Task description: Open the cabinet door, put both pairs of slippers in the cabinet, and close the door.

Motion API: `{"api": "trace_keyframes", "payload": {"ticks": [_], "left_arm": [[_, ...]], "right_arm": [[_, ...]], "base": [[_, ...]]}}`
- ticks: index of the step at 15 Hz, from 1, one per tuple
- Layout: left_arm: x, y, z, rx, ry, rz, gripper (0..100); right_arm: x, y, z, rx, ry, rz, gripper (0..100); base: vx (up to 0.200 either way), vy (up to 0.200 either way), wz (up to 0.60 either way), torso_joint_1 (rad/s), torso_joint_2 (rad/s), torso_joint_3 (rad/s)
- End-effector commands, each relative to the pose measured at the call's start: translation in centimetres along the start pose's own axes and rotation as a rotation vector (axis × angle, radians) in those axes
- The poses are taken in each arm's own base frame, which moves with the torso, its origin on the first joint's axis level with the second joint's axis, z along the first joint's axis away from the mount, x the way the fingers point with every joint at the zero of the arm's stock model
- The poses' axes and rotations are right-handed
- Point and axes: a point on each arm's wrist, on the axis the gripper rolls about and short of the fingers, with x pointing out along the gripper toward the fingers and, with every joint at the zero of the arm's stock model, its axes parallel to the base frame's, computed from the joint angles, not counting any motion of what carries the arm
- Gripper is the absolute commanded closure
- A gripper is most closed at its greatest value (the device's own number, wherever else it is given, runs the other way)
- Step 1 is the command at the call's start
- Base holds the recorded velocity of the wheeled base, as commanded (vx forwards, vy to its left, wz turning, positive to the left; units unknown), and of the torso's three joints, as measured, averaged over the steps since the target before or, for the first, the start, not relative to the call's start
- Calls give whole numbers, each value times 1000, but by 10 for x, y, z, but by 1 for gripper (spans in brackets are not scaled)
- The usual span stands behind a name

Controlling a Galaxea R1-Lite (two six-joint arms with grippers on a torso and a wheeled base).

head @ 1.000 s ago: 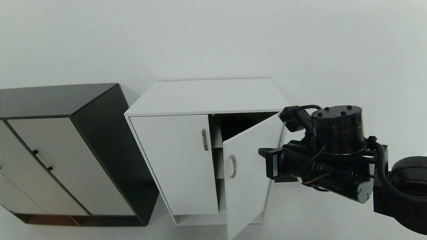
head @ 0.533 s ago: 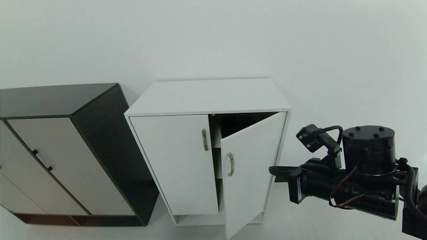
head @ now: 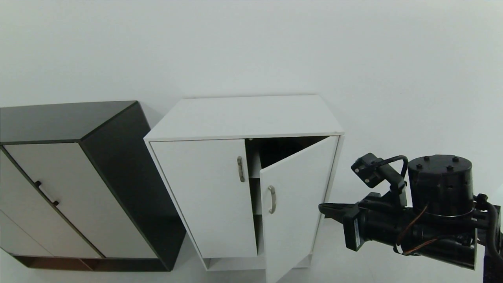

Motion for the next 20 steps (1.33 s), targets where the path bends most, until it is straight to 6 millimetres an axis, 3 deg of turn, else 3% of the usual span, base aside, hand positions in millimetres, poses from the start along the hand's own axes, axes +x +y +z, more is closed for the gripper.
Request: {"api": "trace_keyframes", "payload": {"ticks": [1, 6, 12, 20], "left_arm": [[0, 0, 0, 0, 3, 1, 100], [0, 0, 0, -1, 1, 1, 100], [0, 0, 0, -1, 3, 1, 100], [0, 0, 0, -1, 1, 3, 100]], "right_arm": [[1, -1, -2, 1, 10, 0, 100], [17, -1, 2, 5, 15, 0, 100], [60, -14, 1, 14, 36, -31, 100], [81, -23, 7, 23, 18, -54, 100]], "base": [[0, 0, 0, 0, 0, 0], [0, 0, 0, 0, 0, 0], [0, 0, 0, 0, 0, 0], [0, 0, 0, 0, 0, 0]]}}
